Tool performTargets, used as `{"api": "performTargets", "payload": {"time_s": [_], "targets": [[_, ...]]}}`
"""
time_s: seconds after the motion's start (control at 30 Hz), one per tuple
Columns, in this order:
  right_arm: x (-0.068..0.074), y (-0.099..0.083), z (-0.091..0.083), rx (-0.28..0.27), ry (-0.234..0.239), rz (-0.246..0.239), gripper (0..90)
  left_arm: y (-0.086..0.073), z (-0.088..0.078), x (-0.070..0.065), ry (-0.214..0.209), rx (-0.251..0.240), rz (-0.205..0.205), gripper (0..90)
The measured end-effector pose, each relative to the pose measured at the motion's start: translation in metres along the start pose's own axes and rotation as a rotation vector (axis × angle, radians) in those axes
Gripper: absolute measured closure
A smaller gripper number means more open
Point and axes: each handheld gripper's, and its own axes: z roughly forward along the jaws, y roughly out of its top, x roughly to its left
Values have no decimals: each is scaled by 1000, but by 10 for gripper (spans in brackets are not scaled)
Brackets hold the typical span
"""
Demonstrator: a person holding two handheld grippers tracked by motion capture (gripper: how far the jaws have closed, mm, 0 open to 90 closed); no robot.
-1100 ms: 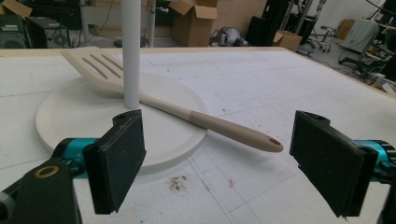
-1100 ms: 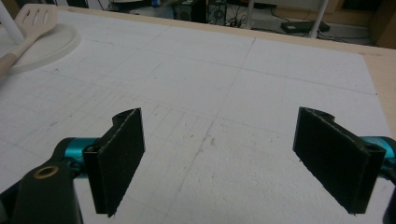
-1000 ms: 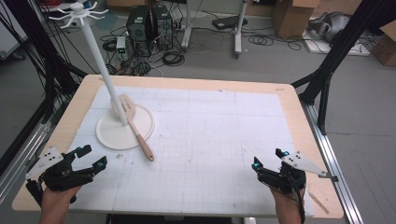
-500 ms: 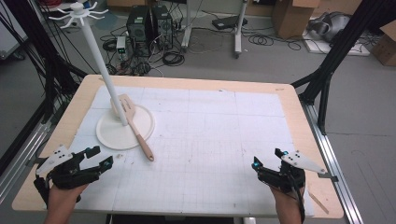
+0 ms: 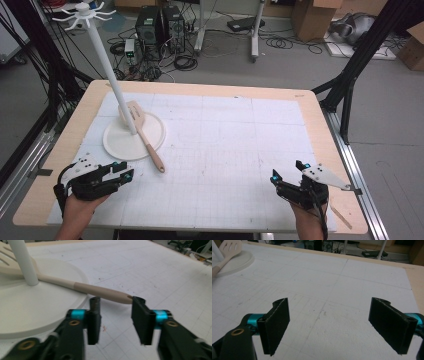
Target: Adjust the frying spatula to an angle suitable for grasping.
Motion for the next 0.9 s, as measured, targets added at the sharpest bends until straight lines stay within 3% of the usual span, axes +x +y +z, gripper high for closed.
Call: {"api": "performTargets", "payload": {"time_s": [0.2, 0.47, 0.67, 0.9], "targets": [[0, -1, -4, -2, -6, 9, 160, 0, 8, 2, 13, 10, -1, 876], [-1, -1, -5, -8, -10, 10, 160, 0, 31, 0, 44, 89, 17, 895], [0, -1, -5, -2, -6, 20, 161, -2, 55, -1, 60, 167, -7, 894], [-2, -1, -6, -13, -10, 24, 161, -2, 72, 1, 65, 209, -32, 894]]}}
